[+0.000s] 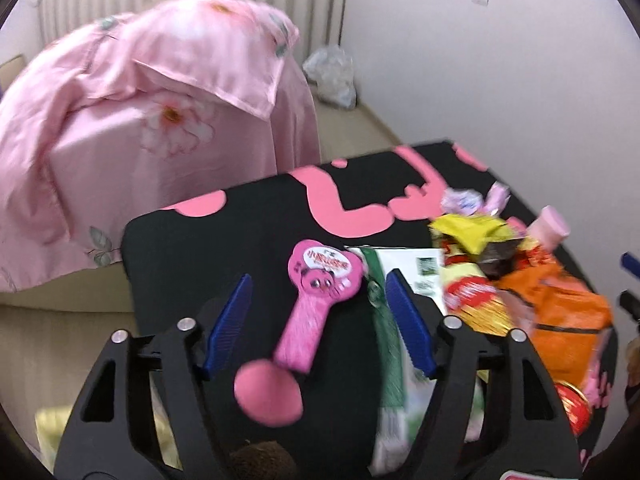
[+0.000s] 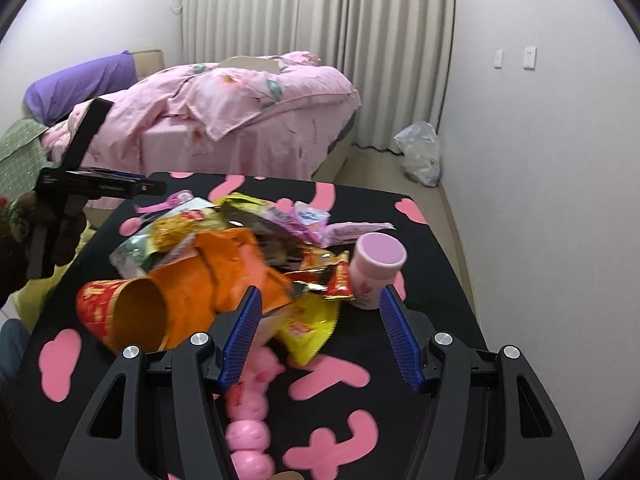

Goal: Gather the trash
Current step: 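Reach the left tool to the pink lollipop wrapper and close on it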

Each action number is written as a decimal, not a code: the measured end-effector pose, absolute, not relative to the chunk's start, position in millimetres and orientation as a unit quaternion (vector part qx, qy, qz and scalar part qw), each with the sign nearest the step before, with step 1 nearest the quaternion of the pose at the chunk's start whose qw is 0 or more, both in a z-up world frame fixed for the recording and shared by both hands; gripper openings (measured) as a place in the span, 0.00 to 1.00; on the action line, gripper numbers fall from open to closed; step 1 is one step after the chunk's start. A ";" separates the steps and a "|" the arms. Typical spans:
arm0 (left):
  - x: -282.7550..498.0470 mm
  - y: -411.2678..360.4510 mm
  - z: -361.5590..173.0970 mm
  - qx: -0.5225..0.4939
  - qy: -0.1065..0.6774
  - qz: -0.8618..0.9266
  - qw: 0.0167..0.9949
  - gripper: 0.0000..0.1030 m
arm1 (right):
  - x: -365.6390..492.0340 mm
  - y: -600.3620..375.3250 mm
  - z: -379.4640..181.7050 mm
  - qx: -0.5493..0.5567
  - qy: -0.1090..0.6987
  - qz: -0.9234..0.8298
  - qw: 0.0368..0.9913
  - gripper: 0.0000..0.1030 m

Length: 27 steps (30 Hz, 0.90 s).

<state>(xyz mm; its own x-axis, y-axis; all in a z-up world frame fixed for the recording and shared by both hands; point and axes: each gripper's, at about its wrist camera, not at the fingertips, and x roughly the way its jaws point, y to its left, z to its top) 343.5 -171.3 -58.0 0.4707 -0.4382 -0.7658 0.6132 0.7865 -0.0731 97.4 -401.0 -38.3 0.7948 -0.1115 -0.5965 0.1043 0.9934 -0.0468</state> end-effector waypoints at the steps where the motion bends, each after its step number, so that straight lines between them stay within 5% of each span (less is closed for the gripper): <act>1: 354.0 -177.7 -65.5 0.111 0.431 -0.313 0.839 0.50 | 99.7 -404.5 -39.6 -0.006 0.317 -0.059 0.947 0.56; 5: 369.3 -186.1 -87.3 0.117 0.473 -0.313 0.815 0.42 | 113.1 -417.4 -46.4 -0.010 0.326 -0.062 0.943 0.56; 11: 356.1 -171.0 -82.9 0.086 0.468 -0.285 0.832 0.14 | 136.2 -430.0 -45.2 -0.009 0.325 -0.062 0.944 0.56; 27: 285.5 -116.5 -83.6 -0.048 0.513 -0.310 0.799 0.13 | 221.5 -386.5 -35.1 -0.099 0.338 0.090 0.932 0.56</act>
<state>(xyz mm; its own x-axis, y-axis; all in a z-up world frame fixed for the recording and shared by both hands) 285.5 -116.5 -83.6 0.2813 -0.5435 -0.7909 0.4458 0.8038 -0.3938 221.5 -386.5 -35.1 0.7553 0.1017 -0.6474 -0.2348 0.9643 -0.1226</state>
